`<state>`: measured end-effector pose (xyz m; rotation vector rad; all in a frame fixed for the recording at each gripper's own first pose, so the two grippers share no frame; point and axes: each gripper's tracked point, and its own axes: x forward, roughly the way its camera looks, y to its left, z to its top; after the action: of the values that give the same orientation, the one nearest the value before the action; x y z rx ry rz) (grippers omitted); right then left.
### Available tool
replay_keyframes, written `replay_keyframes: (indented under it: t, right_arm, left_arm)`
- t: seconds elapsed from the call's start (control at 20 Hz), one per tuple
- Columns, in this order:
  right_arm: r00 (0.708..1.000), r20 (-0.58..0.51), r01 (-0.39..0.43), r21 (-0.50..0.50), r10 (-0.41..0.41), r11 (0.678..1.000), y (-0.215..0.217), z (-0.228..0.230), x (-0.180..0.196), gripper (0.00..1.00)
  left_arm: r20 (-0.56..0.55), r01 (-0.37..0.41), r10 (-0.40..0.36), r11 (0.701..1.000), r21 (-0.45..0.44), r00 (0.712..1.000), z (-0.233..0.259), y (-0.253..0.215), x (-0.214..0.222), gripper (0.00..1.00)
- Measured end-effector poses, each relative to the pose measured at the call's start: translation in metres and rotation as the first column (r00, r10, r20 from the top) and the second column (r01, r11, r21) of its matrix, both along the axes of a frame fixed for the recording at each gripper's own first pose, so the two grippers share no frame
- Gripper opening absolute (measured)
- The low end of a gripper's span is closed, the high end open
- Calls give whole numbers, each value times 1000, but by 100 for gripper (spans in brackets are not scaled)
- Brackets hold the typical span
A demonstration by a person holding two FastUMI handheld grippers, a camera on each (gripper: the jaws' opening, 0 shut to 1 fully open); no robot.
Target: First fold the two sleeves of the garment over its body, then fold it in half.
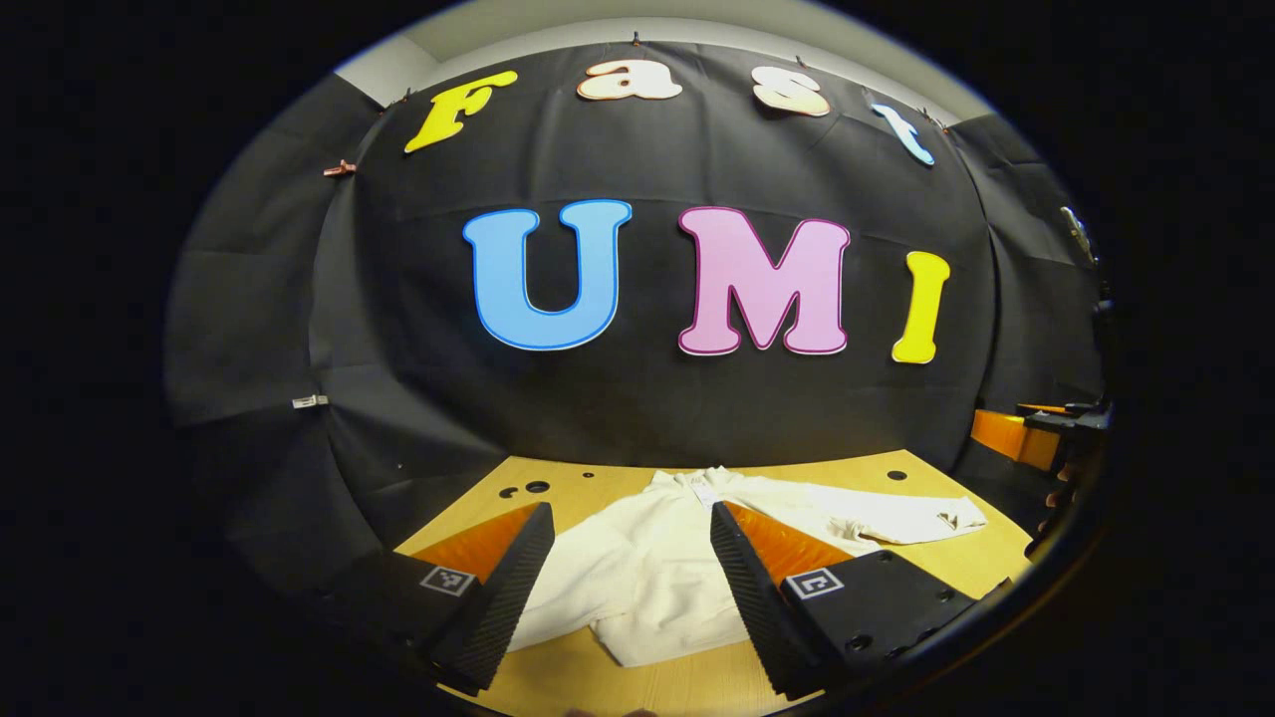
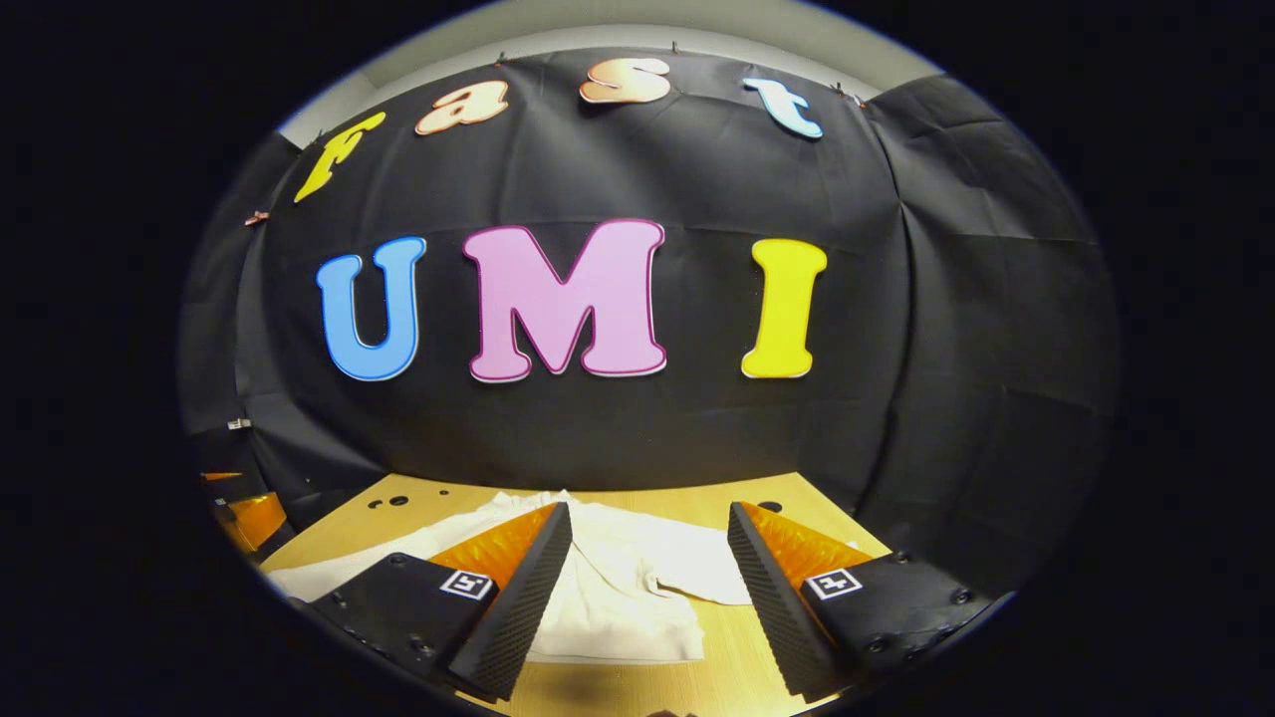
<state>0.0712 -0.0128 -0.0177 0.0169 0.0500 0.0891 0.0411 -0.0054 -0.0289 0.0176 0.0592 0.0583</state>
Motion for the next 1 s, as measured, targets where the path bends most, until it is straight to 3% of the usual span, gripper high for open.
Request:
replay_keyframes:
  t: [0.4, 0.6, 1.0]
  right_arm:
    - [987, -65, 145, -27, -147, 989, -85, -25, 62, 97]
    - [956, -161, 243, -23, -244, 970, -145, -64, 88, 97]
    - [873, -347, 347, -52, -343, 936, -230, -147, 139, 97]
  left_arm:
    - [-56, -44, 43, 999, -7, 998, -17, -2, 23, 98]
    - [-56, -61, 60, 998, -19, 997, -21, -6, 33, 97]
    - [-106, -105, 103, 994, -13, 989, -39, -10, 46, 97]
